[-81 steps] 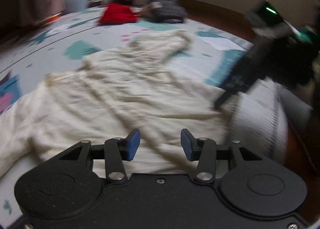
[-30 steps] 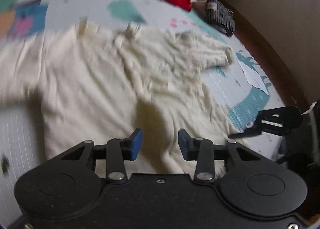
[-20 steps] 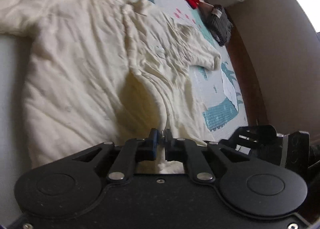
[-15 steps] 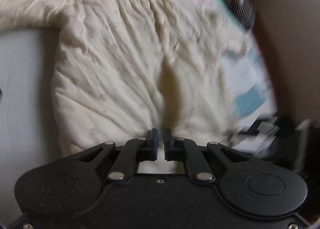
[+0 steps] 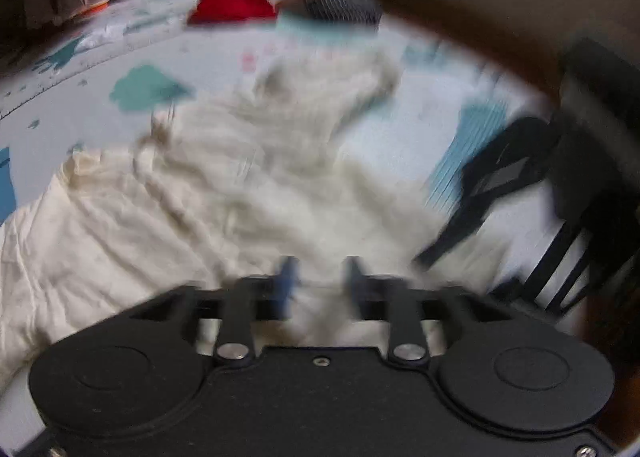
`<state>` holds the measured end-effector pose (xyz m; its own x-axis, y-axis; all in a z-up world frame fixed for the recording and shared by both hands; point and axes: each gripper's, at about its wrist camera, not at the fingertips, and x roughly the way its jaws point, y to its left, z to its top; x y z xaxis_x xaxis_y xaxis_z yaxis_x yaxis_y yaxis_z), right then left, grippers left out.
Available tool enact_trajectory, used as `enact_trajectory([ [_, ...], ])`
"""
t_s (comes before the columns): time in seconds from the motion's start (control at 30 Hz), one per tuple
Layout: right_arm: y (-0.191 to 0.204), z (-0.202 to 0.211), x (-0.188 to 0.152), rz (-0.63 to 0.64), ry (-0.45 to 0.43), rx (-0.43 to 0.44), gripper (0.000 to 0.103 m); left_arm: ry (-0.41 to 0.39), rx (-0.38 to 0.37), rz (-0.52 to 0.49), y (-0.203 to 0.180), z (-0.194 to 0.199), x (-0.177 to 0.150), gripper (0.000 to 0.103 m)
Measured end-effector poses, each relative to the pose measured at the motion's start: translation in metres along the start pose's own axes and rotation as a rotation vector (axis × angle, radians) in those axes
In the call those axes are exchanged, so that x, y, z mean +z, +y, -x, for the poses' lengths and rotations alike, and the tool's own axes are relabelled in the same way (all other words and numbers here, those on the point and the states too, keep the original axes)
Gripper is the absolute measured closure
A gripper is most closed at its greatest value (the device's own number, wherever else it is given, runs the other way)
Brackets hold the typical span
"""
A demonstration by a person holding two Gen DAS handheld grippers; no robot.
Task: Fold clothes
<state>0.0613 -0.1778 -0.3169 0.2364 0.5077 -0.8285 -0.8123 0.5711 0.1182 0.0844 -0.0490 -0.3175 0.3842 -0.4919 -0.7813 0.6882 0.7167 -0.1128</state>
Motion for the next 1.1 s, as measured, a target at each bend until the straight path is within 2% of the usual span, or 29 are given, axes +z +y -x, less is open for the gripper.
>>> enact_trajectory([
  [0.07, -0.001, 0.000, -0.004, -0.008, 0.010, 0.006, 0.057, -0.012, -0.004, 0.010, 0.005, 0.000, -0.009, 0.051],
  [0.13, -0.003, 0.004, -0.005, -0.027, 0.007, 0.019, 0.057, -0.006, 0.012, 0.002, 0.003, 0.004, -0.004, 0.053],
  [0.2, -0.018, 0.016, -0.007, -0.131, -0.051, 0.056, 0.057, -0.056, 0.019, 0.015, 0.003, 0.013, -0.001, 0.053],
  [0.3, -0.067, 0.033, -0.018, -0.491, -0.143, 0.071, 0.057, -0.117, 0.030, 0.007, 0.001, 0.022, -0.001, 0.053],
  [0.33, -0.086, 0.037, -0.025, -0.622, -0.175, 0.056, 0.057, -0.108, 0.025, -0.004, 0.000, 0.020, -0.002, 0.053],
  [0.43, -0.143, 0.052, -0.050, -0.974, -0.287, -0.025, 0.057, 0.003, 0.032, -0.022, -0.001, 0.004, -0.010, 0.052],
  [0.5, -0.175, 0.064, -0.069, -1.150, -0.366, -0.098, 0.057, 0.013, 0.025, -0.021, 0.000, 0.004, -0.008, 0.052],
  [0.63, -0.220, 0.091, -0.104, -1.398, -0.492, -0.269, 0.057, 0.019, 0.017, 0.002, 0.003, 0.004, -0.007, 0.051],
  [0.7, -0.236, 0.100, -0.117, -1.466, -0.540, -0.321, 0.055, 0.015, 0.020, -0.002, 0.001, 0.004, -0.008, 0.051],
  [0.8, -0.258, 0.095, -0.123, -1.490, -0.511, -0.381, 0.055, 0.018, 0.020, 0.002, 0.002, 0.004, -0.007, 0.051],
  [0.97, -0.278, 0.073, -0.123, -1.513, -0.467, -0.328, 0.052, 0.017, 0.020, 0.000, 0.001, 0.006, -0.010, 0.051],
  [1.0, -0.278, 0.072, -0.120, -1.499, -0.458, -0.333, 0.060, 0.018, 0.018, -0.001, 0.001, 0.006, -0.010, 0.050],
  [1.07, -0.276, 0.073, -0.116, -1.449, -0.446, -0.326, 0.088, 0.031, 0.002, -0.001, 0.004, 0.008, -0.004, 0.049],
  [1.1, -0.274, 0.076, -0.116, -1.429, -0.445, -0.334, 0.088, 0.036, -0.012, 0.000, 0.007, 0.011, 0.003, 0.050],
])
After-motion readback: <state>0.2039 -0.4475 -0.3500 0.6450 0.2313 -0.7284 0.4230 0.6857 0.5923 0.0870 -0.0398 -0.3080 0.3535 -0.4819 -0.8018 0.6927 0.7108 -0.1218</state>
